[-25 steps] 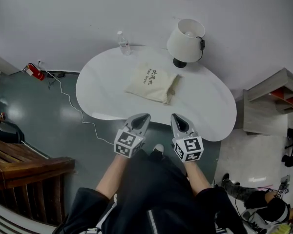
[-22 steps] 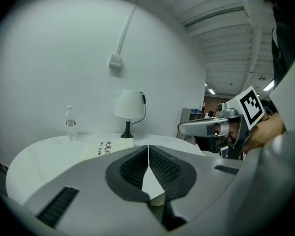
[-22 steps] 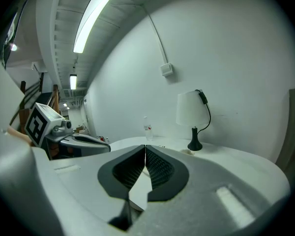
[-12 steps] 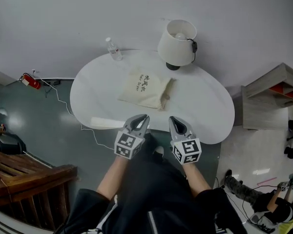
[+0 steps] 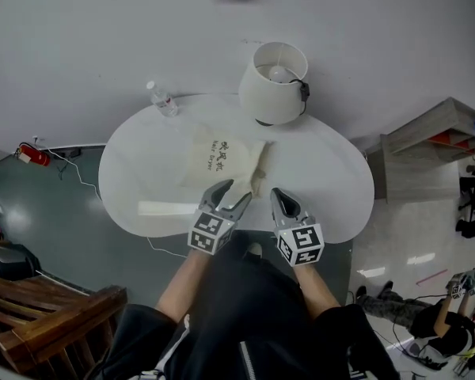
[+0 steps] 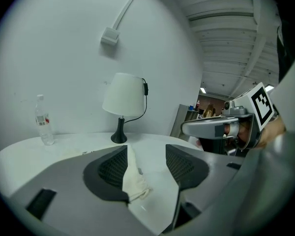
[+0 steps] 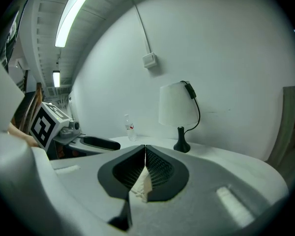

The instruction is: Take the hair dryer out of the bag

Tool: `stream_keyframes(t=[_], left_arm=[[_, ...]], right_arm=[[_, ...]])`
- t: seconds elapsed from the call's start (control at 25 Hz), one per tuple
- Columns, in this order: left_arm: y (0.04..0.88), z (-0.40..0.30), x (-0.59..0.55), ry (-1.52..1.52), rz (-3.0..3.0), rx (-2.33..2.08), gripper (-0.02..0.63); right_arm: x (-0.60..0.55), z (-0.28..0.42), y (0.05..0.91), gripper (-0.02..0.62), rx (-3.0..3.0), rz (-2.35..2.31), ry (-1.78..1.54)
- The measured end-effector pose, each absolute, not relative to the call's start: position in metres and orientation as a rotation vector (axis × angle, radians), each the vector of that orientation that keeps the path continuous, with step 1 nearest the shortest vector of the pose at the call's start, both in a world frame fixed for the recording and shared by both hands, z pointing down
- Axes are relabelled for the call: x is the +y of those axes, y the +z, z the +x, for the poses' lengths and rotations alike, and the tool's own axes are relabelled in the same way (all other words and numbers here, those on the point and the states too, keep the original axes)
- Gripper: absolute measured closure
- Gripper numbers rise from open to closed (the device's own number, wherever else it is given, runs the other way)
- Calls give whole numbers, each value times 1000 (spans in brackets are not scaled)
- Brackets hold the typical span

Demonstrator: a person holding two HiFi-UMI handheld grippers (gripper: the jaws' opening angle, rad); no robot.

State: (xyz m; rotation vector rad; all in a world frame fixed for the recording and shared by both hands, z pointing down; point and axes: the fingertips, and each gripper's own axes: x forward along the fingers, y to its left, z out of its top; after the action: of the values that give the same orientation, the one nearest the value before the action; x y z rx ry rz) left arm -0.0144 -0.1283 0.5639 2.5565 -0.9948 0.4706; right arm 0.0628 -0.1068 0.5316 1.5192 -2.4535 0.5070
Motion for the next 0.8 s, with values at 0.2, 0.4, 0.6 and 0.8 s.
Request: stream_keyframes(t=[0.2, 0.4, 0.6, 0.8], left_arm=[[569, -10, -153, 448, 2549, -956, 329], [572, -6, -167, 442, 2543, -888, 304], [578, -2, -175, 491, 2560, -831, 304], [586, -1, -180, 499, 2532, -817, 304]], right_arm=[[-128, 64, 535, 591, -2411, 1554, 509], [-139, 65, 540, 591, -2356, 1588, 520], [-144, 64, 543, 591, -2308, 1614, 500], [-144, 70, 547, 591, -2279, 1634, 519]])
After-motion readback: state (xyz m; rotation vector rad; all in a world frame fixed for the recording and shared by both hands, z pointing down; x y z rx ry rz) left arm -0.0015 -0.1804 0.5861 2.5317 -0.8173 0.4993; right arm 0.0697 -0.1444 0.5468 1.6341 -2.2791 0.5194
